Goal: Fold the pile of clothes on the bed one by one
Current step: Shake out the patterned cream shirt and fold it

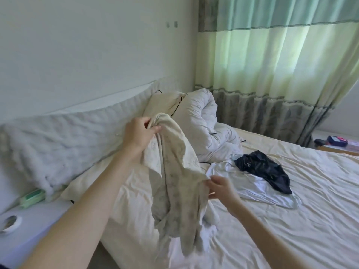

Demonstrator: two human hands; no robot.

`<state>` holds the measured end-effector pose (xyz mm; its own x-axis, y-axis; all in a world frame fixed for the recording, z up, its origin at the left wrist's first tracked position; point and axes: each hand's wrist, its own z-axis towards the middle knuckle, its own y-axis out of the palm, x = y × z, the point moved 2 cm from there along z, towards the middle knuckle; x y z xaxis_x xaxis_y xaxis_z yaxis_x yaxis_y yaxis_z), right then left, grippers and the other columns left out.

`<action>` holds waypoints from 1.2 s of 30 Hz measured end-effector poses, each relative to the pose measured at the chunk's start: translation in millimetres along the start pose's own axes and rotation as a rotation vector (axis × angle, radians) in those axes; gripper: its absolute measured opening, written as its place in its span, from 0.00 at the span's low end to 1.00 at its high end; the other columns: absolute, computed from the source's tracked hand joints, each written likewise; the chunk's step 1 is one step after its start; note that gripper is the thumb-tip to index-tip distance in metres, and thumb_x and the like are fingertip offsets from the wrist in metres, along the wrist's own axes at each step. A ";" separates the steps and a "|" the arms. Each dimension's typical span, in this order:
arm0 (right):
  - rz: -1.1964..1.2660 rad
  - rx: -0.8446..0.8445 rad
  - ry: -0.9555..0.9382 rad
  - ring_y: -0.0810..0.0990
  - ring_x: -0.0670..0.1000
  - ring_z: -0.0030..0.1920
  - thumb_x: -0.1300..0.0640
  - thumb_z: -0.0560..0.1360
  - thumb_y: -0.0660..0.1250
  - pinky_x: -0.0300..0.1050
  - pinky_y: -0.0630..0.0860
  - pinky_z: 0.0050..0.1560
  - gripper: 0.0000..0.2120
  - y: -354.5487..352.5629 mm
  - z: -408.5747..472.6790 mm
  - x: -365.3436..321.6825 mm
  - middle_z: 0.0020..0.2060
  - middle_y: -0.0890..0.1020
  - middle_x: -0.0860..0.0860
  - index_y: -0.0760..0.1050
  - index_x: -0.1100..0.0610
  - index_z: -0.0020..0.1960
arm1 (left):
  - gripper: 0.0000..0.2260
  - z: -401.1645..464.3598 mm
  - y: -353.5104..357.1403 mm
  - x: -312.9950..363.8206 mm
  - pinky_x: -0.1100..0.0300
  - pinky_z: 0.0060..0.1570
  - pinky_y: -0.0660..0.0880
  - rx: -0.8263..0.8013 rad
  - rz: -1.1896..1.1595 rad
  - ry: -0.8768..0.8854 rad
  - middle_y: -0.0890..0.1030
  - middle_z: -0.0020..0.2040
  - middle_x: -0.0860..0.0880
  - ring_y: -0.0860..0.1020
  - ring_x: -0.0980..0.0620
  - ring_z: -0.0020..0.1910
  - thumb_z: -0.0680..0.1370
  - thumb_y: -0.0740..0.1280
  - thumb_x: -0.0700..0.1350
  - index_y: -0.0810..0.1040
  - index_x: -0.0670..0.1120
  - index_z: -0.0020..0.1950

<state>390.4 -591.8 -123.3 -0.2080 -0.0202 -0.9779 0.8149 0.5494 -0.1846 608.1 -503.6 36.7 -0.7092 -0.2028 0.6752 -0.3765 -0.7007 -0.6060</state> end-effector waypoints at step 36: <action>-0.318 0.128 -0.183 0.77 0.49 0.41 0.56 0.75 0.66 0.43 0.73 0.42 0.05 2.1 -6.8 -17.6 0.39 0.78 0.47 0.75 0.57 0.49 | 0.16 -47.6 129.6 18.1 0.58 0.30 0.74 -0.339 -0.290 -0.313 0.73 0.29 0.43 0.73 0.49 0.28 0.73 0.72 0.47 0.74 0.39 0.30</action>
<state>392.0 -584.6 -105.8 -0.3709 -0.3275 -0.8690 0.7886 0.3831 -0.4809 518.1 -565.5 -49.6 -0.3555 -0.2641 0.8966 -0.7383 -0.5089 -0.4427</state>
